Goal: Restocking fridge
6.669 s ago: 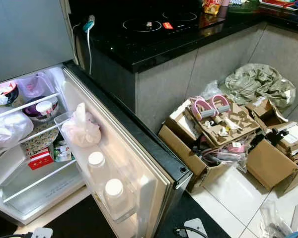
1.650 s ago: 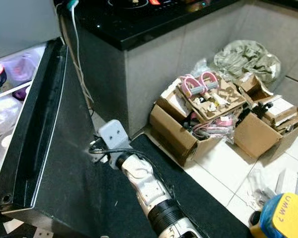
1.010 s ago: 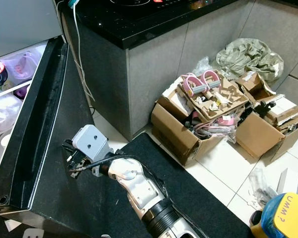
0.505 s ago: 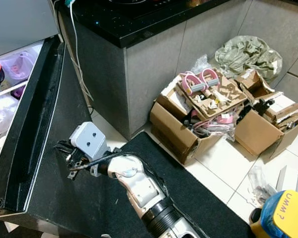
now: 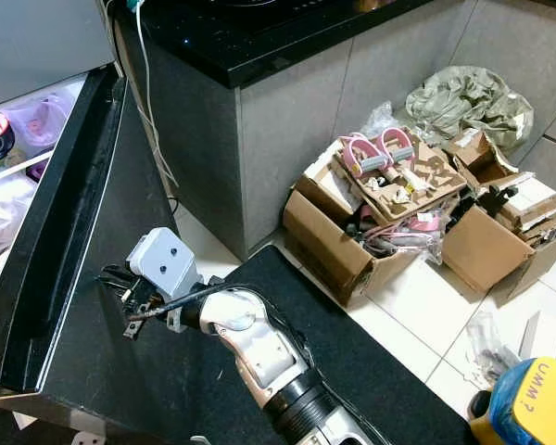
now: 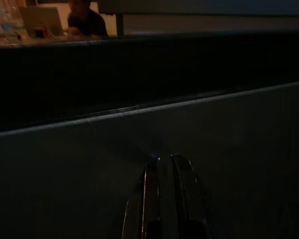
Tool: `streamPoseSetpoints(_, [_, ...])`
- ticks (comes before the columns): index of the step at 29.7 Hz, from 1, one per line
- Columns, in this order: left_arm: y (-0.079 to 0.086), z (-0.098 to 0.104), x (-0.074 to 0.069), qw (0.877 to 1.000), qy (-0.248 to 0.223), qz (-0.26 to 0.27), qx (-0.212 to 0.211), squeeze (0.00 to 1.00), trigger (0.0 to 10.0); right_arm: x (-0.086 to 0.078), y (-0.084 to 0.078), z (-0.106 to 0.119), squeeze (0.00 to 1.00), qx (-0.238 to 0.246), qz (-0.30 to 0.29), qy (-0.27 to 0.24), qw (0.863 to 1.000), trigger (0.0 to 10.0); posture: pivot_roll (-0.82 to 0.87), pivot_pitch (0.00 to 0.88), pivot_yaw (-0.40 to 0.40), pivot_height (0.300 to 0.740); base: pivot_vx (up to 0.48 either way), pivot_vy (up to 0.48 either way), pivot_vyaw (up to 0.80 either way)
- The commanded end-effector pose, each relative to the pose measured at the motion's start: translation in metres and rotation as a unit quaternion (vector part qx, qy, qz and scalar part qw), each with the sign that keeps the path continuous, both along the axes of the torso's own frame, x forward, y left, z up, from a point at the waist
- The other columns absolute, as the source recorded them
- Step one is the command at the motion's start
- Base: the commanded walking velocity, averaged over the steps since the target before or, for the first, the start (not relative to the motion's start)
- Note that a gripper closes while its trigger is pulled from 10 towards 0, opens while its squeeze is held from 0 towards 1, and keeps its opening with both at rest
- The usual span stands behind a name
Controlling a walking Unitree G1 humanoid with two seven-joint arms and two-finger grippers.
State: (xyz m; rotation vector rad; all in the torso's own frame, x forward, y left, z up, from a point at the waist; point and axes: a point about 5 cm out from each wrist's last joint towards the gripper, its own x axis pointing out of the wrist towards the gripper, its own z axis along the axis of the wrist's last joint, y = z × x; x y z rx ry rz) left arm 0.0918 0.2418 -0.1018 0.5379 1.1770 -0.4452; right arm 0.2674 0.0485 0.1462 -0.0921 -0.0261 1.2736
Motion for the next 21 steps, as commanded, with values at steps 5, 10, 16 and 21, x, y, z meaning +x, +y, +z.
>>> streamPoseSetpoints(5, [-0.002,0.004,0.014,0.999,-0.018,-0.051,-0.005,0.0,10.0,-0.04,0.085,0.068,0.0,0.085,0.136,-0.054,0.986,10.0,0.06,0.104,0.016,0.74,0.0,0.0,0.0])
streamPoseSetpoints(10, [-0.005,0.004,0.014,0.996,-0.012,-0.091,0.002,0.0,10.0,-0.041,0.101,0.066,0.0,0.066,0.11,-0.065,0.99,10.0,0.09,0.105,0.013,0.74,0.0,0.0,0.0])
streamPoseSetpoints(16, [-0.001,0.003,0.011,0.999,-0.019,-0.032,0.008,0.0,10.0,-0.011,0.08,0.044,0.0,0.021,-0.001,-0.058,0.998,10.0,0.08,0.118,0.01,0.74,0.0,0.0,0.0])
streamPoseSetpoints(21, [0.009,-0.001,-0.004,0.982,-0.013,0.187,-0.002,0.0,10.0,0.037,0.005,-0.022,0.0,-0.086,-0.19,-0.008,0.978,10.0,0.07,0.128,0.003,0.74,0.0,0.0,0.0])
